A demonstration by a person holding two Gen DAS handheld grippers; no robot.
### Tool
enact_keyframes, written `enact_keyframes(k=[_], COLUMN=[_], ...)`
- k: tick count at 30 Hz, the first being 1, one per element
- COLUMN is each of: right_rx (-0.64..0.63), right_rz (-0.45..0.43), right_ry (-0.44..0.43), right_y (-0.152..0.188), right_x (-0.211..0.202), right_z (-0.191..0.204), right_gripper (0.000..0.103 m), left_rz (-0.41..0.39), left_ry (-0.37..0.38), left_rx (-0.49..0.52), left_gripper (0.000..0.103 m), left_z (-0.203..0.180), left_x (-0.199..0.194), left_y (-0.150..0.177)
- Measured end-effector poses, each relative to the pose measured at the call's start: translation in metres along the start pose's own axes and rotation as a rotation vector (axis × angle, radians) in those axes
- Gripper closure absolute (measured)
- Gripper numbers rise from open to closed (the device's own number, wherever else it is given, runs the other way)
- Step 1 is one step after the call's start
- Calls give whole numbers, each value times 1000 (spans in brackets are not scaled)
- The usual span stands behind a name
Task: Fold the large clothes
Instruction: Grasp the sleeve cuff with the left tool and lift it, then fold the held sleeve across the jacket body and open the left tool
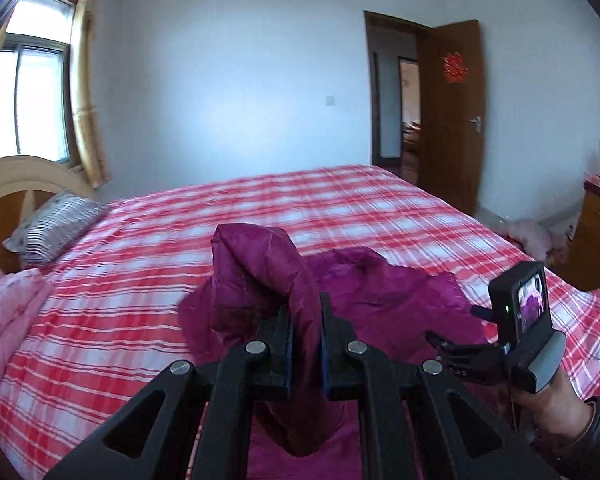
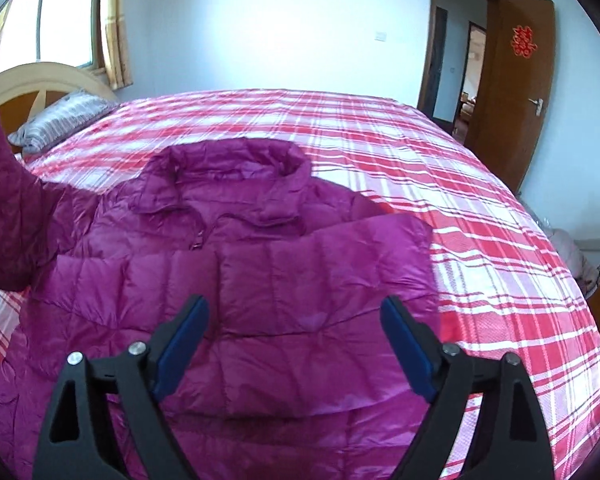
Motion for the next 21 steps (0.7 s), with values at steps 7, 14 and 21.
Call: enact_keyframes(k=[7,14,21], right_rx=[55,110,127], right_rz=[-8,7,19], right_ry=[6,30,41], right_y=[13,23,28], right_x=[-6,2,11], right_z=[-28,-58,-64], right_gripper=[13,13,13], left_rz=[79,140,104], left_ry=[47,38,60], left_rx=[40,83,141], left_gripper=[93,93,66], left_z=[-70,-109,-142], left_x=[67,109,93], left_y=[28,55,44])
Point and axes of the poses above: each gripper's, at about its wrist camera, not at the fingertips, and x roughly the way its jaws point, z to its left, y to its underside, the point moved 8 cm from there along x, roughly the way its jaws point, and after that the axes turned 10 degrees about x, right-handed, at the moved point
